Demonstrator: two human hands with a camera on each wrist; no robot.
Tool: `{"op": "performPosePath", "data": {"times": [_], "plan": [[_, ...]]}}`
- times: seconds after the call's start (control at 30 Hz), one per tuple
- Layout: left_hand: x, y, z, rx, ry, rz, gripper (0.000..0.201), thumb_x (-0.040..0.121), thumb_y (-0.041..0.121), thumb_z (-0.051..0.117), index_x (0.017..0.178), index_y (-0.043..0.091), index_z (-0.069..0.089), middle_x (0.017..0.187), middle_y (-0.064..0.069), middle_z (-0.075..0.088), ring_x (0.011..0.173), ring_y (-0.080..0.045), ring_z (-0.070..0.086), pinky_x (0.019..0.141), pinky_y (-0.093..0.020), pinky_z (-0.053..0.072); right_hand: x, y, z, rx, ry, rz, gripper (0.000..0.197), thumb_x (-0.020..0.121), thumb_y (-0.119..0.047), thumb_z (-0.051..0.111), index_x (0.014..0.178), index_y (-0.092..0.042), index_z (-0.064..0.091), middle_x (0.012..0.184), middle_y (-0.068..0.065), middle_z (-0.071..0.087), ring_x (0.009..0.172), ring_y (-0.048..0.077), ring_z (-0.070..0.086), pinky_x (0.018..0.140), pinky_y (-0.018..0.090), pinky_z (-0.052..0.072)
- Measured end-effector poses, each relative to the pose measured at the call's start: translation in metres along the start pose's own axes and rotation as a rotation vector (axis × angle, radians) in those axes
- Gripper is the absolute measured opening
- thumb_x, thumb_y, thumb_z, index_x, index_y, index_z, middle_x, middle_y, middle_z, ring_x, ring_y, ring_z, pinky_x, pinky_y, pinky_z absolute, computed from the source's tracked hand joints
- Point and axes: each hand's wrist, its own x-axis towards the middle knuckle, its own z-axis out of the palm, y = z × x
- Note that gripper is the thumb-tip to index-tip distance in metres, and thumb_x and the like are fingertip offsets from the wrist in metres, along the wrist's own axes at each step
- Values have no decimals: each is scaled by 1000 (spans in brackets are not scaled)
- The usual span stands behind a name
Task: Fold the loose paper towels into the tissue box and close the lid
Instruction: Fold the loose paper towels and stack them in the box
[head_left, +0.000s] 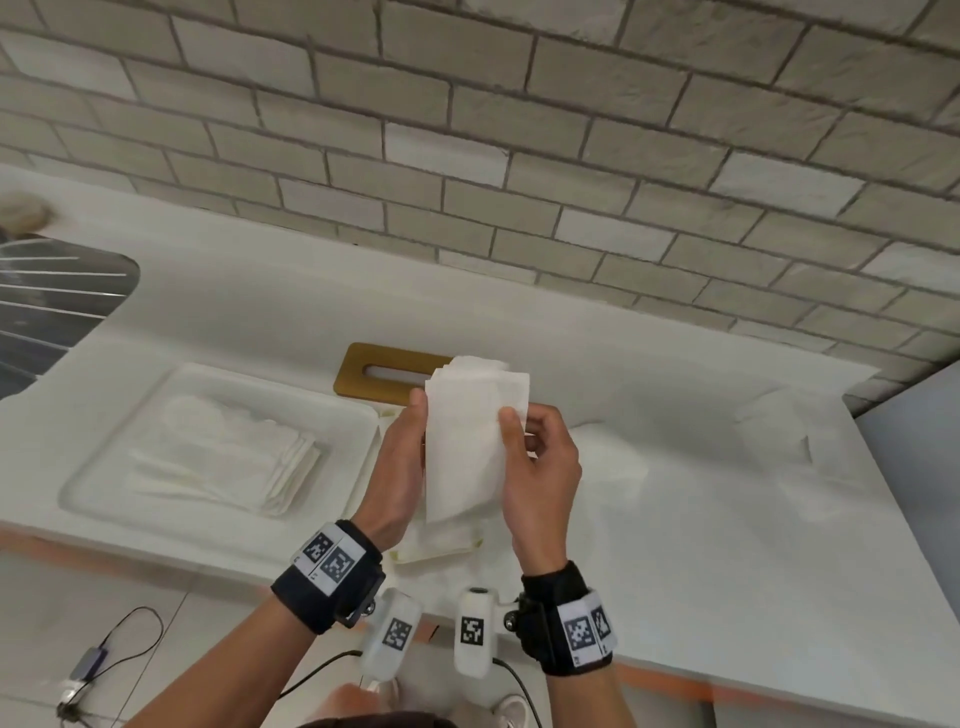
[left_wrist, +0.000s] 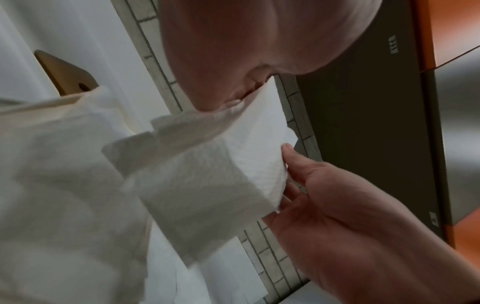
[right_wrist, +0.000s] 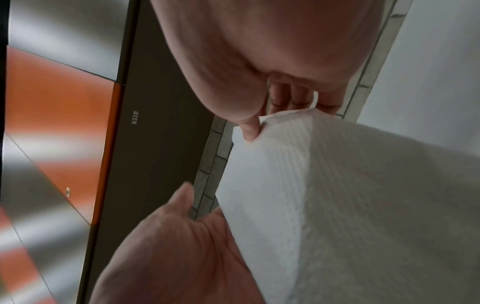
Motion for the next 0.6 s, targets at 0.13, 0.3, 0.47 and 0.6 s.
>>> {"op": "performPosePath", "data": {"times": [0.13, 0.3, 0.47, 0.6], "plan": [[-5, -1, -16, 166, -6, 140, 29, 109, 32, 59, 136, 26, 63, 125, 5, 75, 115, -19, 73, 92, -41, 64, -11, -9, 11, -43, -7, -16, 18, 103, -44, 69, 116, -34, 63, 113, -15, 72, 102, 9, 68, 91, 45, 60], [-7, 2, -31, 271, -99, 209, 29, 110, 31, 55, 139, 30, 58, 126, 13, 72, 118, -9, 70, 93, -30, 59, -6, -27, 14, 55, -303, -56, 42, 113, -34, 55, 152, -43, 44, 147, -16, 54, 132, 11, 60, 111, 41, 53], [-2, 11, -25, 256, -37, 260, 26, 111, 28, 55, 137, 28, 59, 125, 16, 72, 118, -6, 69, 97, -26, 55, -13, -41, 23, 97, -350, -72, 59, 112, -23, 58, 160, -38, 29, 131, -28, 63, 122, -1, 66, 100, 21, 52], [14, 22, -31, 43, 151, 231, 27, 111, 34, 56, 134, 20, 61, 126, 1, 74, 118, -18, 72, 95, -42, 60, -26, -27, 14, 171, -458, 66, 73, 106, -31, 67, 158, -48, 18, 130, 3, 74, 118, 14, 73, 97, 32, 59]]}}
